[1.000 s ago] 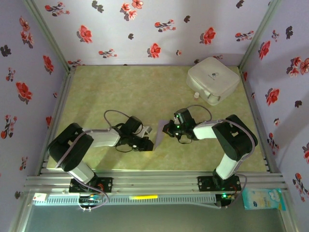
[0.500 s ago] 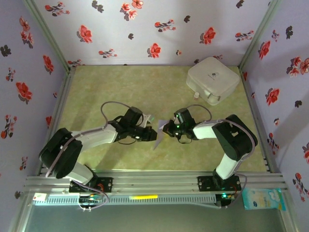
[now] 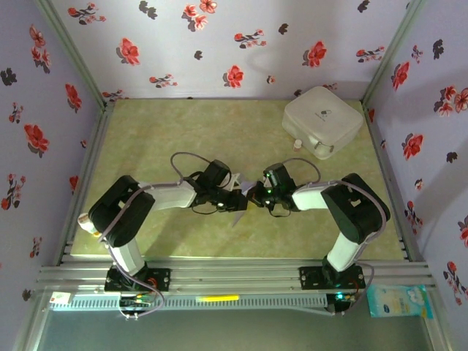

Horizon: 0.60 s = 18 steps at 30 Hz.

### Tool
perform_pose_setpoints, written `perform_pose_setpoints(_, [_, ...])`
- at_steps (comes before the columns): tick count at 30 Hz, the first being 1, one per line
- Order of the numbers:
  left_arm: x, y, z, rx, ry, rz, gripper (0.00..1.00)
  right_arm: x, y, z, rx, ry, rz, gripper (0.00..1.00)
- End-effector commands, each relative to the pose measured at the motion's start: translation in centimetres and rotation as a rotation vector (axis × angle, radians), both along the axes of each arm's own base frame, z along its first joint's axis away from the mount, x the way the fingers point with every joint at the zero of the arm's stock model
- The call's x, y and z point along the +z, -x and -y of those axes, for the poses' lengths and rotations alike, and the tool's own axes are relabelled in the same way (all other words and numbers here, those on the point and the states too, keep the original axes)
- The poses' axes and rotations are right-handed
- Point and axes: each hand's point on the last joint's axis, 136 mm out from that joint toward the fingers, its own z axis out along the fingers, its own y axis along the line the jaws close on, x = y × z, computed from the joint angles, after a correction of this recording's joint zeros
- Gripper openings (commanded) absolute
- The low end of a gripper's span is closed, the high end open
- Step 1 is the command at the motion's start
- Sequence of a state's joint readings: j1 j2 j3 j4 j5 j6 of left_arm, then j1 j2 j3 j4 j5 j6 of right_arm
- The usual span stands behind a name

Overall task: Fold a paper plane with a square sheet of paper (pick it up from the middle)
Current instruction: Fold the wing for the fifth time at the center of the table.

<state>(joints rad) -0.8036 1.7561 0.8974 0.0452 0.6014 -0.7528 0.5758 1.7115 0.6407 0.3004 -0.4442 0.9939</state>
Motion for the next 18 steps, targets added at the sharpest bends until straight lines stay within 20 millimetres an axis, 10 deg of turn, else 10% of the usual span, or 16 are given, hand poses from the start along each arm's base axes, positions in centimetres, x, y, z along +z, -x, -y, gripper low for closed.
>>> perform_pose_setpoints(1, [-0.8, -0.3, 0.6, -0.012, -0.023, 0.016, 0.09, -3.8, 1.4, 2.5, -0.032, 0.157, -0.081, 0.02])
perform_pose_setpoints(18, [-6.5, 3.8, -3.9, -0.006, -0.199, -0.053, 0.09, -4.4, 1.8, 2.8, -0.027, 0.176, -0.093, 0.02])
